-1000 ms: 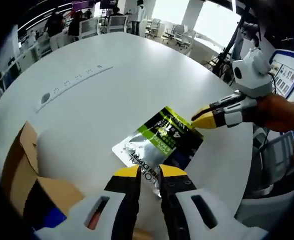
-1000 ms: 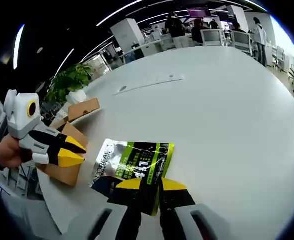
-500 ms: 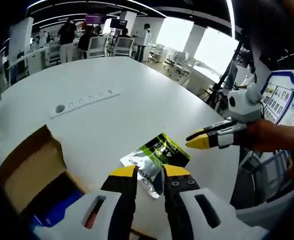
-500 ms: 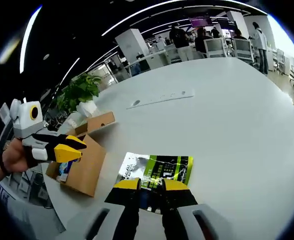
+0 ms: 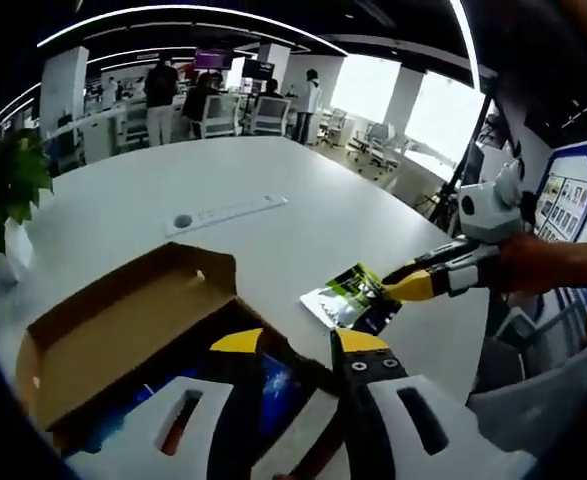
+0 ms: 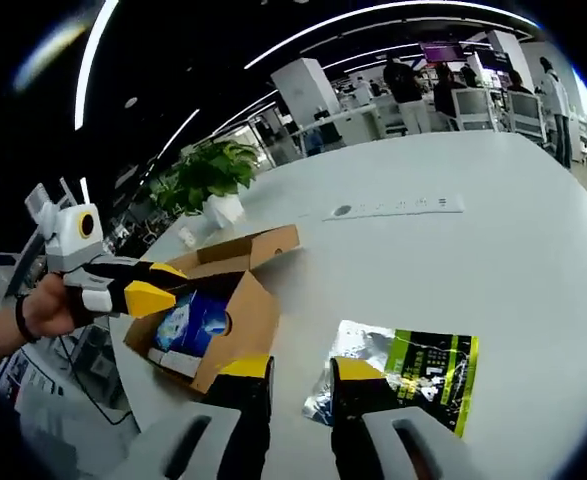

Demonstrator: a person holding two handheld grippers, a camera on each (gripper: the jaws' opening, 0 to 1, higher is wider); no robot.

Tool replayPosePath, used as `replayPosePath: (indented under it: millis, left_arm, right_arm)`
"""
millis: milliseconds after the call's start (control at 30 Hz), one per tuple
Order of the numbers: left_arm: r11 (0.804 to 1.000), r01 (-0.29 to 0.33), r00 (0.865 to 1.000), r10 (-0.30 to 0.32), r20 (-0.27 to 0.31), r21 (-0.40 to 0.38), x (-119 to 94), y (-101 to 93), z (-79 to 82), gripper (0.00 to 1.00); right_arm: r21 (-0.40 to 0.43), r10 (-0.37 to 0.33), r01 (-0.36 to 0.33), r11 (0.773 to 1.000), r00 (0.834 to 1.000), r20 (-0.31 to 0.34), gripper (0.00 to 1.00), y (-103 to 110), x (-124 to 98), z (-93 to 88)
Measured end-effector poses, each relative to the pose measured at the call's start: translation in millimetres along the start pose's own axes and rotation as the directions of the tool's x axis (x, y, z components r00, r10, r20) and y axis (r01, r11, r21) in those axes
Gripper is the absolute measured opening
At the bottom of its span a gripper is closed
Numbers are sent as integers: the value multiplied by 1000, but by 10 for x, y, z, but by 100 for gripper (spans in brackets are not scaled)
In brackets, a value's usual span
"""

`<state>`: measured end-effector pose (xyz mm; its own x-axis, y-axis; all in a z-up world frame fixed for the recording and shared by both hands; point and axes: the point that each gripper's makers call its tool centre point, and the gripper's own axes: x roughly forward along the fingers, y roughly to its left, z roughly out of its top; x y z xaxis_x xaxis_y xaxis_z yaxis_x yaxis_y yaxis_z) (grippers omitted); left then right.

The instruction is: Operate the shoe box by opening the lid, removing the specified soft item, and placing it in the target area until the item is outside and the box remains undamaged.

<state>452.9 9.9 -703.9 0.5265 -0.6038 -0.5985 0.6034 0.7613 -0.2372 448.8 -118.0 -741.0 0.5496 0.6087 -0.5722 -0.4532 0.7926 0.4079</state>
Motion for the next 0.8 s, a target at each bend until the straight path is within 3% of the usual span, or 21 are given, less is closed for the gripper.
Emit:
replayPosePath:
  millis: [167,433,800]
  left_arm:
    - [999,-51,999,51,18,-15,-292,252,-109,29]
    - [991,-119,992,121,29,-61,-733,674,-343,30]
    - [974,-204,978,208,28,-102,-1250,1157,-641,31]
  right_arm:
    - [-1,39,-39,999,999,6,19,293,180,84]
    - [-62,96,-99,993,994,-45,19,717,544,115]
    - [-116,153,-166,979,982,-113,19,1224,979,32]
